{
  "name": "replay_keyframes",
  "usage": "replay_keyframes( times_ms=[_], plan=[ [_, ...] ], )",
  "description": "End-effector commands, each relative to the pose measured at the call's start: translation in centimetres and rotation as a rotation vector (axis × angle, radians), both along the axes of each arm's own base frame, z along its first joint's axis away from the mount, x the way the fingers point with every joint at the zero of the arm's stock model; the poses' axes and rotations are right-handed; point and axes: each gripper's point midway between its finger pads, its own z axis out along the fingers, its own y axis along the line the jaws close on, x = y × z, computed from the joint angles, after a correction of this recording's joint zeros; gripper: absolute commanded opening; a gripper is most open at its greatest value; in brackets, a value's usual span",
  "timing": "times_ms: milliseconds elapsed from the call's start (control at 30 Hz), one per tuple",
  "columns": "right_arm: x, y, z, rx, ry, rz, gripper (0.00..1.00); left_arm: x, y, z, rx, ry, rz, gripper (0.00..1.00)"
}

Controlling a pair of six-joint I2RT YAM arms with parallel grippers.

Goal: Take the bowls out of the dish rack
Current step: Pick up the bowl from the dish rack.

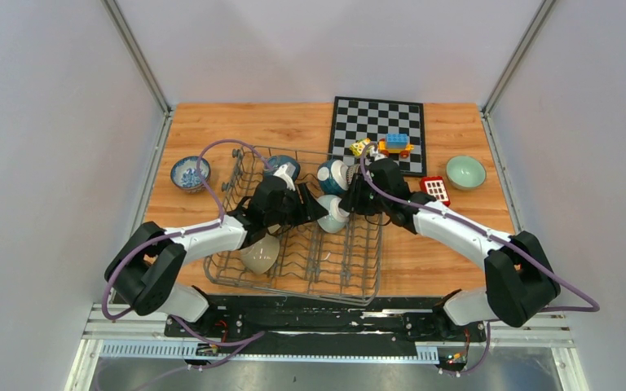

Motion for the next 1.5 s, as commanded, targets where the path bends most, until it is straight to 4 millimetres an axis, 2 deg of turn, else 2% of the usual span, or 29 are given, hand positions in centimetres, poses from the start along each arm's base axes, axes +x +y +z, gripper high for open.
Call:
replay_keyframes(
  times_ms=[0, 367, 700, 967, 1467],
  plan=[
    [-0.2, -0.7, -0.7, -0.001, 0.017, -0.005, 0.40, 1.0, -1.2, 2.4, -0.063, -0.068, -0.033, 0.53],
    [-0.2, -0.8, -1.1, 0.004, 0.033, -0.007, 0.38, 0.7, -1.4, 2.9, -0.087, -0.085, -0.053, 0.51],
    [-0.5, -0.7, -1.3, 0.010, 0.044, -0.003, 0.37, 0.5, -2.1, 3.0, -0.123, -0.088, -0.083, 0.39],
    [-0.6, -0.8, -1.5, 0.009, 0.049, -0.003, 0.36, 0.3, -2.4, 3.0, -0.147, -0.082, -0.099, 0.33],
    [-0.6, -0.6, -1.5, 0.017, 0.051, 0.003, 0.35, 0.4, -3.3, 4.2, -0.215, -0.102, -0.118, 0.21]
  ],
)
